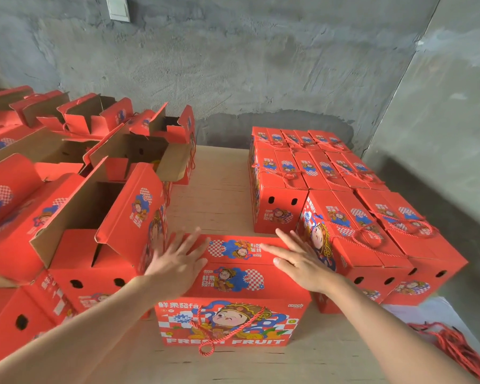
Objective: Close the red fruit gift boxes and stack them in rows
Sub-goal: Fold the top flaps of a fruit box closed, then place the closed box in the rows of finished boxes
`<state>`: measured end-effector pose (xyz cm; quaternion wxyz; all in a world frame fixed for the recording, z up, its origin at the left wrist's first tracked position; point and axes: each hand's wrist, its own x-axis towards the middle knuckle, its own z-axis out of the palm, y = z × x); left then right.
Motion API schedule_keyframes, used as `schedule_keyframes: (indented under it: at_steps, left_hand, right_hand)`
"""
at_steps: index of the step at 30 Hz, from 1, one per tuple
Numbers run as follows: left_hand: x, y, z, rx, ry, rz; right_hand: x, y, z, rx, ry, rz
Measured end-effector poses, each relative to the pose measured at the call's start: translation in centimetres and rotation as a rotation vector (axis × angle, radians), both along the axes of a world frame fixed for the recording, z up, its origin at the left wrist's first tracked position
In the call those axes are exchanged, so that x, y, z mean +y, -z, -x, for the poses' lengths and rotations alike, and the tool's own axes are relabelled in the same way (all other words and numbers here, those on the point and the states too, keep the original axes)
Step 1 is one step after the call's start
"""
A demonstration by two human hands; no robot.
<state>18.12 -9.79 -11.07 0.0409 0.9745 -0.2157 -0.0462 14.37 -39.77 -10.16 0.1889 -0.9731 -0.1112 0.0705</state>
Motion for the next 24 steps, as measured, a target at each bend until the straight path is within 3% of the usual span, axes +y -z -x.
schedule_keyframes:
  at_steps: [4, 11, 17, 24]
  left_hand:
    - [-4.4, 1.3, 5.8, -0.028, 0.085, 0.101]
    - [-6.0, 1.7, 8.1, -0.090, 0.119, 0.136]
    - [-5.8, 2.6, 5.2, -0.027, -0.146, 0.272]
    - [-5.5, 1.8, 0.9, 0.139, -0.227, 0.350]
  right_hand:
    - [0.1, 0.2, -0.6, 0.008, 0.044, -0.131]
    - [1.0, 0.1, 1.2, -0.111, 0.168, -0.095]
    - [3.4, -0.2, 5.6, -0.173, 0.471, 0.189]
    - [7.0, -1.6, 9.4, -0.017, 0.468, 0.306]
